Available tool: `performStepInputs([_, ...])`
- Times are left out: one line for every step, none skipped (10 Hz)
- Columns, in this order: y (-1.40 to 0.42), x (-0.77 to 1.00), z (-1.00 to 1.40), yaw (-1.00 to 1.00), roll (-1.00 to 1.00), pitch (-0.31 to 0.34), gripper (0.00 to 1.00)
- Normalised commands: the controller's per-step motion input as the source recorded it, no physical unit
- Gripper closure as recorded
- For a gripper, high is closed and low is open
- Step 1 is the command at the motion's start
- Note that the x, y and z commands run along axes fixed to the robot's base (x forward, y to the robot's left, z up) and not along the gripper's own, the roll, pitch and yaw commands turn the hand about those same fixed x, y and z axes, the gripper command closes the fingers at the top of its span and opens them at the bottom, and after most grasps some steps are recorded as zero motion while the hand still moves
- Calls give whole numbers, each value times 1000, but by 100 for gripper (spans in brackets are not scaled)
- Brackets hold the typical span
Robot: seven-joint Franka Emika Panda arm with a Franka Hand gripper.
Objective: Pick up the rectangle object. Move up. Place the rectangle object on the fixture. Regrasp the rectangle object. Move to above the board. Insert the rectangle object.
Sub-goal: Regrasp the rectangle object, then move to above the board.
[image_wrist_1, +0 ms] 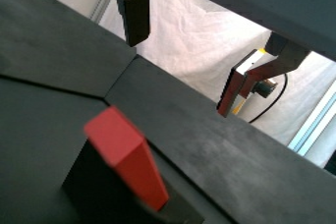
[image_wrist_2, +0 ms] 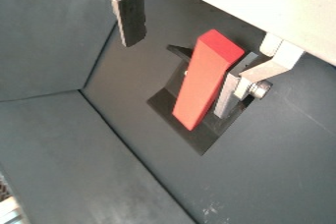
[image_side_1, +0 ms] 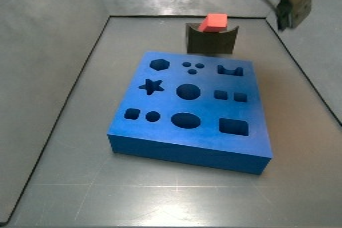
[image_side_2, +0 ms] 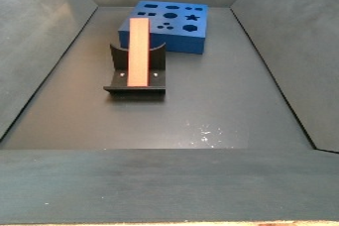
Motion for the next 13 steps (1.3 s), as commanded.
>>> performStepInputs([29,85,-1000,103,66,-88,0])
performStepInputs([26,91,-1000,86,70,-96,0])
performStepInputs([21,106,-1000,42,80,-102,0])
performStepInputs([19,115,-1000,31,78,-102,0])
performStepInputs([14,114,-918,3,79,-88,0])
performStepInputs([6,107,-758,-13,81,-70,0])
performStepInputs([0,96,-559,-22,80,-42,0])
performStepInputs([-2,95,-464,-24,79,-29,0])
performStepInputs([-3,84,-232,-15,79,-10,0])
performStepInputs([0,0,0,0,0,0,100])
performStepInputs([63,-100,1000,166,214,-76,100])
performStepInputs([62,-100,1000,164,206,-81,100])
performStepInputs([56,-100,1000,132,147,-120,100])
